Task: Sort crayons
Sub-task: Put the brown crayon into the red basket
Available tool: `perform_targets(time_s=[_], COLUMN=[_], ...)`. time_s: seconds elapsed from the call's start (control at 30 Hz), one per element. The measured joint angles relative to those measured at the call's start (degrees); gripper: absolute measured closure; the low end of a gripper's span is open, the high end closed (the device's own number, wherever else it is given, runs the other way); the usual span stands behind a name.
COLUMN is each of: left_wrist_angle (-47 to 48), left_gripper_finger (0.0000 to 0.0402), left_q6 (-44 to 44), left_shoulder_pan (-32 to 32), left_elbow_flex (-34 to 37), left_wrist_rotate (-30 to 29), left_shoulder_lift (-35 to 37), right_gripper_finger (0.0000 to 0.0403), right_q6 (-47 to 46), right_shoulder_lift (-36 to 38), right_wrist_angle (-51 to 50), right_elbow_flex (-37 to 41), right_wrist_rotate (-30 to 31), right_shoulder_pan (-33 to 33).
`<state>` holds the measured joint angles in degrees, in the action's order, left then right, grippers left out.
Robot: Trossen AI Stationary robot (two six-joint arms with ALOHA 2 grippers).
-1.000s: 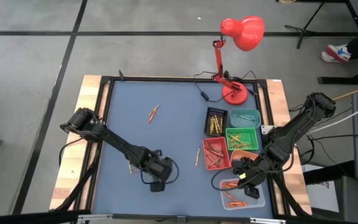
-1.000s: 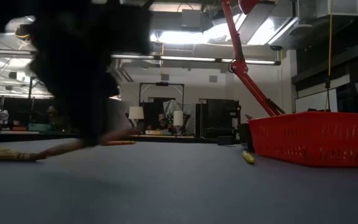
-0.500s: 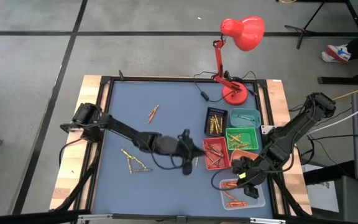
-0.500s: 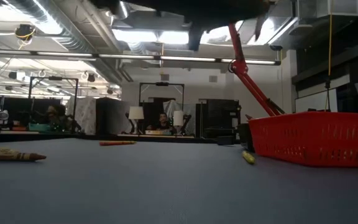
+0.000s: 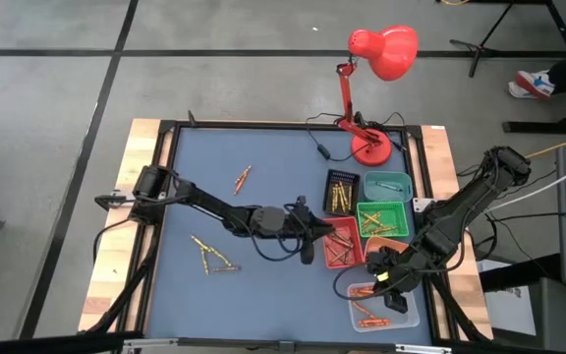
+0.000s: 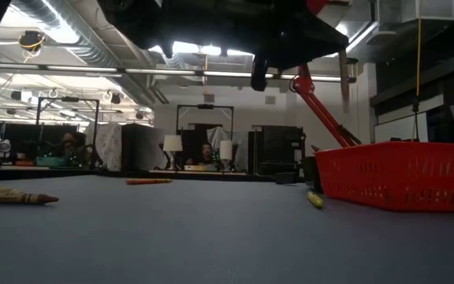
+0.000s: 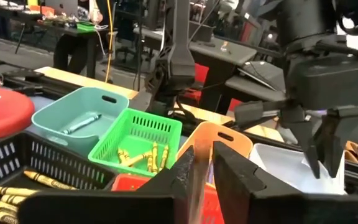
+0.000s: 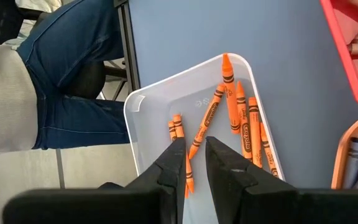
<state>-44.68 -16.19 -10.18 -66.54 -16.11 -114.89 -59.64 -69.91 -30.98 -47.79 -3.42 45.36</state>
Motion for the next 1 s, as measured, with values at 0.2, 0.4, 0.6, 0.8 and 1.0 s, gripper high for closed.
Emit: perform_targets(time_s=[0.2,0.4,0.6,0.8,1.0], left_wrist_angle=[0.21,0.10,12.26,45.11,72.18], left_gripper_finger=[0.0331,0.0313,0.0312,0.0316,0.0317], left_q6=[1.19,-0.70,2.14,1.23,-8.66], left_shoulder_pan=[0.66,0.70,0.39,-2.61,-9.63], left_elbow_flex=[0.00,0.00,0.02,0.02,0.00], left_wrist_rotate=[0.10,2.84,14.26,18.45,18.79], left_shoulder_lift=[-0.04,0.18,6.06,15.32,18.53], right_gripper_finger=[0.0343,0.0343,0.0343,0.0343,0.0343], right_q6=[0.00,0.00,0.00,0.00,0.00], right_shoulder_lift=[0.00,0.00,0.00,0.00,0.00], right_wrist_angle=[-0.01,0.00,-0.03,-0.03,-0.07], right_elbow_flex=[0.00,0.00,0.00,0.00,0.00], right_wrist_rotate=[0.00,0.00,0.00,0.00,0.00], right_shoulder_pan=[0.00,0.00,0.00,0.00,0.00])
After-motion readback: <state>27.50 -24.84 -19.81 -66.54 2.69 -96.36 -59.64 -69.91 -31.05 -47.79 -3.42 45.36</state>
